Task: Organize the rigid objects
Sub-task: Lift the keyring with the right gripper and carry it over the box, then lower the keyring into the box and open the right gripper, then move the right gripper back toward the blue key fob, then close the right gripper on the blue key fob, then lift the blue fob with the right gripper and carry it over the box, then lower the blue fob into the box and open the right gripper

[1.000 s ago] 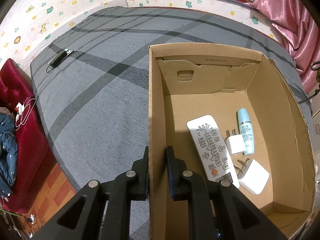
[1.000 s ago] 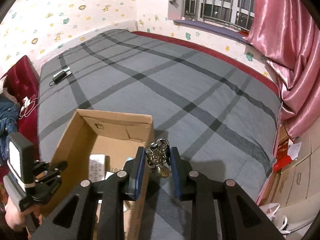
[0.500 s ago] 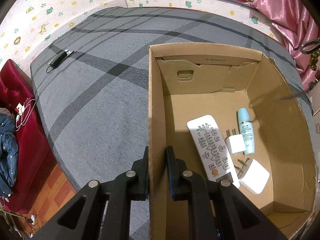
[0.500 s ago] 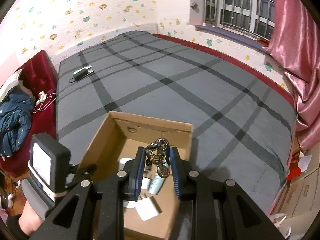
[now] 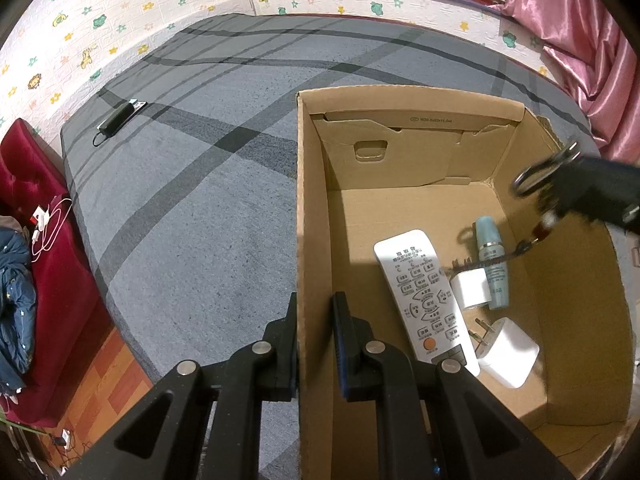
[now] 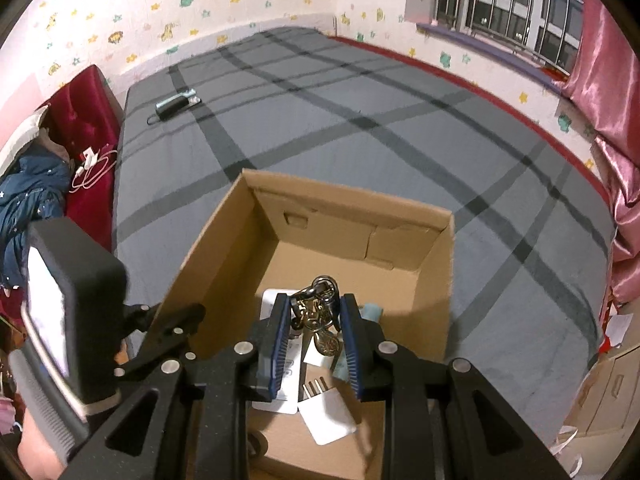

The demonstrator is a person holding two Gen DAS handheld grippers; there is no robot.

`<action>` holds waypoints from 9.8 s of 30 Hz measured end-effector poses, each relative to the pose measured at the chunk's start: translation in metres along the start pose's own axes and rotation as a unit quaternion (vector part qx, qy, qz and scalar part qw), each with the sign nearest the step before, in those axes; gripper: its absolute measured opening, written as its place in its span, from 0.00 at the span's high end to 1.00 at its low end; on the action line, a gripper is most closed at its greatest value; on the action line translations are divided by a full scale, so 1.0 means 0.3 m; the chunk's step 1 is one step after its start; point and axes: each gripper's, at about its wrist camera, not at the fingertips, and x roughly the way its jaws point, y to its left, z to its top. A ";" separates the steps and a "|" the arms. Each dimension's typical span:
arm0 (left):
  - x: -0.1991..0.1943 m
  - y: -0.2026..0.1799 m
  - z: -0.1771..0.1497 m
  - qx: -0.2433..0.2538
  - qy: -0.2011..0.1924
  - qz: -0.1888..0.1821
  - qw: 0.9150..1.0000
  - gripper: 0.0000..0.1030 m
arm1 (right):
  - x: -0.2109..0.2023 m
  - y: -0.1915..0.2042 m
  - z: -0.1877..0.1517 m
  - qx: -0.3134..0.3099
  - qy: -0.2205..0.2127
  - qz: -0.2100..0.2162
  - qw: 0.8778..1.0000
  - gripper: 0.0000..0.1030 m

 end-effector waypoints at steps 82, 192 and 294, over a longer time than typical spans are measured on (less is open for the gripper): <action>-0.006 -0.011 -0.004 0.007 -0.003 0.012 1.000 0.86 | -0.090 -0.399 -0.103 0.100 -0.021 -0.067 0.992 0.00; -0.009 -0.023 -0.011 0.008 -0.006 0.018 1.000 0.86 | -0.210 -0.325 -0.184 0.097 -0.077 -0.080 0.989 0.73; -0.019 -0.024 -0.012 0.010 -0.006 0.026 1.000 0.86 | -0.090 -0.138 -0.153 0.103 -0.014 -0.075 0.992 0.00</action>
